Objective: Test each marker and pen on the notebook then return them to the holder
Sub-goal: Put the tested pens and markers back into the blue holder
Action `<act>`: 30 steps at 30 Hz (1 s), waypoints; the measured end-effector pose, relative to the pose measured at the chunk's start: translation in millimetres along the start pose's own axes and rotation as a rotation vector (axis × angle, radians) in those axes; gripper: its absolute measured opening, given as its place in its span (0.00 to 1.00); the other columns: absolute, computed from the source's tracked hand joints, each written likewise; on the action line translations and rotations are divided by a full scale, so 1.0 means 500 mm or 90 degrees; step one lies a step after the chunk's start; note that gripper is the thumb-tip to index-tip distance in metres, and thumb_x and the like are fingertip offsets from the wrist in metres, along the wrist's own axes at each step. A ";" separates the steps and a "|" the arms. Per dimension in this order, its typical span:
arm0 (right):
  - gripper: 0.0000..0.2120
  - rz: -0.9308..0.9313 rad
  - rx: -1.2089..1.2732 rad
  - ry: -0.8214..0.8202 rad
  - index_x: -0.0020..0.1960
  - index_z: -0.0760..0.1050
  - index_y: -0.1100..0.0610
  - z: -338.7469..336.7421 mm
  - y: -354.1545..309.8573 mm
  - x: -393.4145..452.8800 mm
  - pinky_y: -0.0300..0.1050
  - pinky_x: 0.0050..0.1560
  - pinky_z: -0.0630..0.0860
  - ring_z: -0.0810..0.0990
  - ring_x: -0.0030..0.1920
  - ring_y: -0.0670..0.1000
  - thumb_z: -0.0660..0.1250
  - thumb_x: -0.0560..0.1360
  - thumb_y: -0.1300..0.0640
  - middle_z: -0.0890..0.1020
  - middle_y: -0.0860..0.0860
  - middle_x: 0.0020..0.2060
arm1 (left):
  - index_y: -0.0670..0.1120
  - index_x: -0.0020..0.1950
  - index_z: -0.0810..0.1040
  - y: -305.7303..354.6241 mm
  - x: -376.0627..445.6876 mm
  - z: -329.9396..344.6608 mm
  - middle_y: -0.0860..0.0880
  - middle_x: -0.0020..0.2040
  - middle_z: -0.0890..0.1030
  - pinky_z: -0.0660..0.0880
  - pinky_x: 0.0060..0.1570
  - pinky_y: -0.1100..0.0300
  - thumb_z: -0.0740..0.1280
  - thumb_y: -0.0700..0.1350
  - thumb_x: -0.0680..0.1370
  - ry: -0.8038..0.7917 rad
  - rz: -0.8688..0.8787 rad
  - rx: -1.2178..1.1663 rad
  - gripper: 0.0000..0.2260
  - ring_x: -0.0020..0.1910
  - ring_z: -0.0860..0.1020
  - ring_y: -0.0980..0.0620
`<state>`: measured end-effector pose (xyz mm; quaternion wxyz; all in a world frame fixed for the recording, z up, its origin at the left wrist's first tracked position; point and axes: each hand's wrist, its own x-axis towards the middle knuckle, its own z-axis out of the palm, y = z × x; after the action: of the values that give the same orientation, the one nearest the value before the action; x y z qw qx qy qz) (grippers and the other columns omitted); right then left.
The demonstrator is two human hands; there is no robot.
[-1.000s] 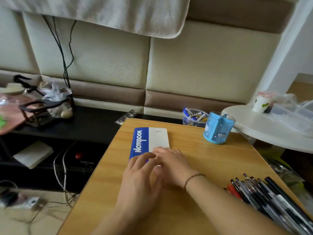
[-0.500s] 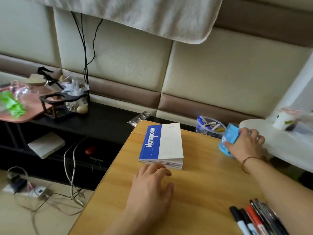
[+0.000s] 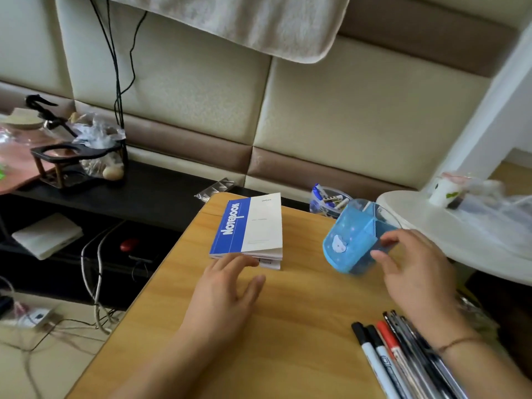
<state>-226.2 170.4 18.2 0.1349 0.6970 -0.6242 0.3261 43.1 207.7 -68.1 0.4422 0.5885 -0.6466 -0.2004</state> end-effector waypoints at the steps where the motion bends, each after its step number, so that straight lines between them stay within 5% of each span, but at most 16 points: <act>1: 0.12 -0.028 0.025 0.005 0.47 0.76 0.52 -0.027 -0.022 -0.045 0.43 0.46 0.70 0.76 0.48 0.50 0.77 0.67 0.59 0.77 0.43 0.43 | 0.59 0.64 0.72 0.004 -0.002 -0.001 0.64 0.61 0.72 0.72 0.58 0.66 0.59 0.63 0.76 -0.002 0.004 -0.025 0.19 0.64 0.64 0.66; 4: 0.13 -0.120 0.092 0.035 0.43 0.79 0.52 -0.063 -0.076 -0.164 0.43 0.48 0.73 0.77 0.49 0.48 0.80 0.62 0.56 0.79 0.41 0.42 | 0.58 0.60 0.76 0.021 -0.014 -0.001 0.65 0.56 0.77 0.73 0.54 0.62 0.53 0.67 0.78 -0.015 0.038 -0.170 0.21 0.59 0.72 0.65; 7: 0.09 -0.222 0.103 0.050 0.42 0.77 0.46 -0.049 -0.107 -0.238 0.50 0.57 0.75 0.81 0.52 0.50 0.72 0.67 0.44 0.83 0.42 0.42 | 0.56 0.59 0.78 0.034 -0.031 0.007 0.59 0.54 0.81 0.75 0.54 0.58 0.52 0.67 0.75 -0.078 0.043 -0.294 0.24 0.56 0.78 0.57; 9: 0.09 -0.237 0.132 0.053 0.45 0.75 0.45 -0.038 -0.117 -0.260 0.53 0.58 0.75 0.80 0.53 0.48 0.69 0.69 0.42 0.83 0.41 0.45 | 0.65 0.57 0.77 0.044 -0.038 0.010 0.65 0.54 0.81 0.73 0.54 0.66 0.50 0.67 0.75 -0.120 0.039 -0.314 0.21 0.56 0.78 0.63; 12: 0.21 -0.175 0.227 -0.014 0.60 0.74 0.43 -0.061 -0.102 -0.259 0.38 0.58 0.76 0.76 0.59 0.41 0.70 0.67 0.44 0.77 0.39 0.59 | 0.79 0.50 0.73 0.055 -0.043 0.011 0.74 0.51 0.78 0.68 0.48 0.80 0.47 0.63 0.76 -0.148 0.022 -0.306 0.17 0.55 0.75 0.73; 14: 0.22 -0.070 0.179 -0.031 0.63 0.74 0.44 -0.090 -0.050 -0.239 0.33 0.60 0.70 0.73 0.62 0.38 0.67 0.70 0.42 0.75 0.38 0.61 | 0.77 0.53 0.74 0.052 -0.041 0.008 0.72 0.52 0.79 0.70 0.48 0.78 0.48 0.71 0.74 -0.145 0.023 -0.307 0.17 0.55 0.76 0.70; 18: 0.39 0.213 -0.073 -0.269 0.73 0.61 0.44 -0.123 0.077 -0.184 0.48 0.66 0.68 0.65 0.71 0.47 0.58 0.67 0.26 0.66 0.42 0.71 | 0.54 0.61 0.77 0.031 -0.029 0.015 0.55 0.55 0.81 0.75 0.48 0.61 0.48 0.73 0.74 -0.077 0.102 -0.293 0.32 0.52 0.79 0.53; 22: 0.56 0.272 -0.135 -0.439 0.78 0.49 0.46 -0.098 0.120 -0.174 0.57 0.71 0.63 0.59 0.75 0.56 0.53 0.58 0.18 0.60 0.48 0.76 | 0.49 0.61 0.77 0.028 -0.027 0.018 0.52 0.56 0.81 0.75 0.50 0.63 0.48 0.68 0.78 -0.007 0.136 -0.321 0.30 0.52 0.78 0.50; 26: 0.50 0.271 -0.152 -0.439 0.77 0.51 0.45 -0.089 0.103 -0.177 0.58 0.71 0.64 0.60 0.74 0.55 0.55 0.63 0.21 0.63 0.48 0.74 | 0.47 0.62 0.75 0.033 -0.032 0.014 0.51 0.54 0.79 0.74 0.50 0.55 0.49 0.58 0.81 0.113 0.216 -0.270 0.23 0.52 0.77 0.47; 30: 0.38 0.242 -0.092 -0.391 0.77 0.54 0.47 -0.083 0.082 -0.190 0.48 0.65 0.72 0.65 0.70 0.51 0.61 0.73 0.33 0.63 0.49 0.73 | 0.41 0.57 0.74 0.093 -0.044 -0.018 0.45 0.52 0.76 0.70 0.48 0.44 0.52 0.55 0.83 0.301 0.472 -0.168 0.19 0.52 0.75 0.43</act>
<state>-278.1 261.9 -19.1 -0.0731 0.6227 -0.7753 0.0763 21.4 241.3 -34.2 0.6906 0.2854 -0.6638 0.0310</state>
